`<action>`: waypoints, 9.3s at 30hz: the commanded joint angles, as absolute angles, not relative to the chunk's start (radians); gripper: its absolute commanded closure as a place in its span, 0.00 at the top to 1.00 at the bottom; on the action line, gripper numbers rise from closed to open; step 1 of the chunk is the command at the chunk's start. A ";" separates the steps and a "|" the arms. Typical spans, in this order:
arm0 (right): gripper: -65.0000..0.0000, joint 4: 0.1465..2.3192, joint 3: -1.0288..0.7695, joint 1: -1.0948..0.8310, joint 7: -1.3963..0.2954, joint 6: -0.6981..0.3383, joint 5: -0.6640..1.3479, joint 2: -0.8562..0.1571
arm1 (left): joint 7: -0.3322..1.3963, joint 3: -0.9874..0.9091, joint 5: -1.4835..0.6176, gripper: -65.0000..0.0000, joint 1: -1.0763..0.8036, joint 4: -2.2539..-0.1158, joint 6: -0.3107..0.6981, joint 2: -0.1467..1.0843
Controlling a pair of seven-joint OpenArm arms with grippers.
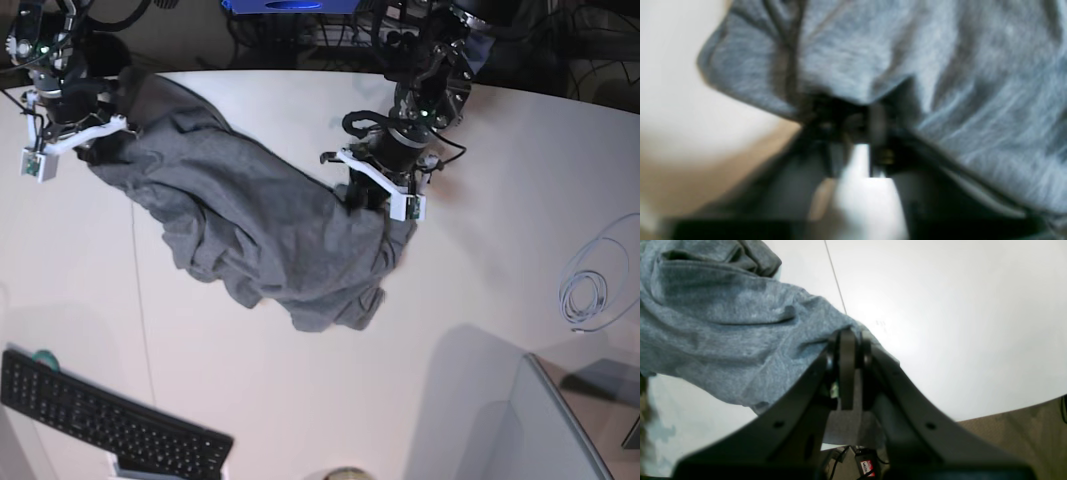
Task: Layout the t-shirt on the table in an organized manner, then fold the t-shirt properly
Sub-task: 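Pull the shirt apart between both grippers and lay it down, then regrasp the shirt edge with the left gripper and drag it outward, then reach the left gripper into the shirt middle and grasp the fabric, then pull the grasped fabric away from the right gripper to spread it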
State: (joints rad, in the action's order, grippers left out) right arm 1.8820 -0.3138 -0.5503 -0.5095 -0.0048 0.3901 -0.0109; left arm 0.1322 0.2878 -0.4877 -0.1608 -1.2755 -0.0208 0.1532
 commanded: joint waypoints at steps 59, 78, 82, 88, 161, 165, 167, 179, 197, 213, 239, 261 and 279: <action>0.00 1.897 -0.323 -0.461 -0.831 -0.008 0.394 -0.051 | 0.116 -0.050 -0.140 1.00 -0.572 -1.856 -0.016 0.328; 0.00 1.586 -0.314 -0.064 -0.840 -0.007 0.392 -0.263 | 0.205 0.171 -0.142 0.00 -0.314 -1.484 -0.016 0.326; 0.00 1.379 -0.311 0.165 -0.829 -0.027 0.392 -0.308 | 0.343 0.166 -0.133 0.00 -0.358 -1.583 -0.016 0.248; 0.01 1.225 -0.208 0.404 -0.694 -0.231 0.392 -0.314 | 0.473 0.165 -0.133 0.00 -0.349 -1.764 -0.016 0.189; 0.84 1.561 -0.869 -0.142 -0.862 -0.567 0.079 -0.001 | 0.595 -0.094 -0.277 0.01 -0.349 -1.633 0.179 0.223; 0.79 1.472 -0.894 -0.145 -0.862 -0.570 0.079 -0.001 | 0.595 -0.094 -0.277 0.31 -0.349 -1.633 0.254 0.222; 0.79 1.448 -0.892 -0.147 -0.862 -0.572 0.079 -0.001 | 0.595 -0.094 -0.277 0.44 -0.349 -1.633 0.262 0.222; 0.24 1.408 -0.889 -0.143 -0.871 -0.698 0.076 0.024 | 0.595 -0.091 -0.277 0.66 -0.338 -1.612 0.262 0.217; 0.00 1.745 -0.889 -0.142 -1.101 -0.698 0.074 -0.010 | 0.595 0.223 -0.278 0.66 0.033 -1.296 0.265 0.004; 0.00 1.745 -0.889 -0.142 -1.099 -0.698 0.074 -0.010 | 0.395 0.239 -0.432 0.67 0.282 -0.822 0.297 -0.153; 0.00 1.767 -0.780 -0.091 -1.110 -0.698 0.073 -0.058 | 0.455 0.320 -0.510 0.00 0.194 -1.130 0.173 -0.047; 0.00 1.724 -0.754 0.028 -1.185 -0.499 0.071 -0.180 | 0.596 0.410 -0.516 0.00 -0.329 -1.679 -0.022 0.139; 0.00 1.675 -0.748 0.002 -1.147 -0.507 0.074 -0.180 | 0.595 0.216 -0.532 0.97 -0.355 -1.781 -0.021 0.171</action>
